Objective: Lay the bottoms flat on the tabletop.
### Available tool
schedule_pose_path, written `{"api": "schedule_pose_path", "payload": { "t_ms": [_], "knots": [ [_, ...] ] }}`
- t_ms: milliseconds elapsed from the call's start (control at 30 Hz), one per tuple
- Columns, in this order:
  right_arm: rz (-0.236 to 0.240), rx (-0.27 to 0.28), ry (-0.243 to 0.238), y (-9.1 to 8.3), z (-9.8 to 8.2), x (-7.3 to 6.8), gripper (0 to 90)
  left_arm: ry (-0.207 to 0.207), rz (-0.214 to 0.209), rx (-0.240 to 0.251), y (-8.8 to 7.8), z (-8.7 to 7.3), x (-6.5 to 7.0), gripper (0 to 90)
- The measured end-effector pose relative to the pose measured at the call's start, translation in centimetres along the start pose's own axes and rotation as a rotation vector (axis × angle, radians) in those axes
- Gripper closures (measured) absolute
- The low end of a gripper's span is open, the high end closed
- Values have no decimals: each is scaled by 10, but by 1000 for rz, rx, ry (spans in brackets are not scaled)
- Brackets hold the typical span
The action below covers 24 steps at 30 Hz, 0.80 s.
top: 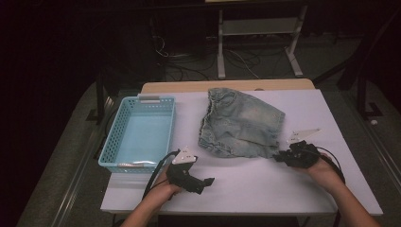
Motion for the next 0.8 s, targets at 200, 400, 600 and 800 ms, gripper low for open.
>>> {"api": "schedule_pose_path", "payload": {
  "t_ms": [200, 400, 600, 800],
  "knots": [
    [26, -2, -31, -2, -4, -16, 790, -3, 3, 3, -1, 0, -1, 0],
    [62, 0, -67, -6, -7, -33, 790, -4, 1, 2, 0, 0, -1, 0],
    [98, 2, -86, -9, -12, -48, 790, -4, 3, 1, 0, 0, -1, 0],
    [129, 5, -99, -13, -18, -60, 789, -3, 2, 1, 0, 0, -1, 0]
  ]
}}
Point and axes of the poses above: each handheld gripper's, and its own axes: y roughly forward along the jaws, z roughly out of its top, x roughly to its right, the point moved 7 cm from there along y, roughly forward along the jaws, and after that the axes turned 8 degrees about -x, right-handed, at the moved point
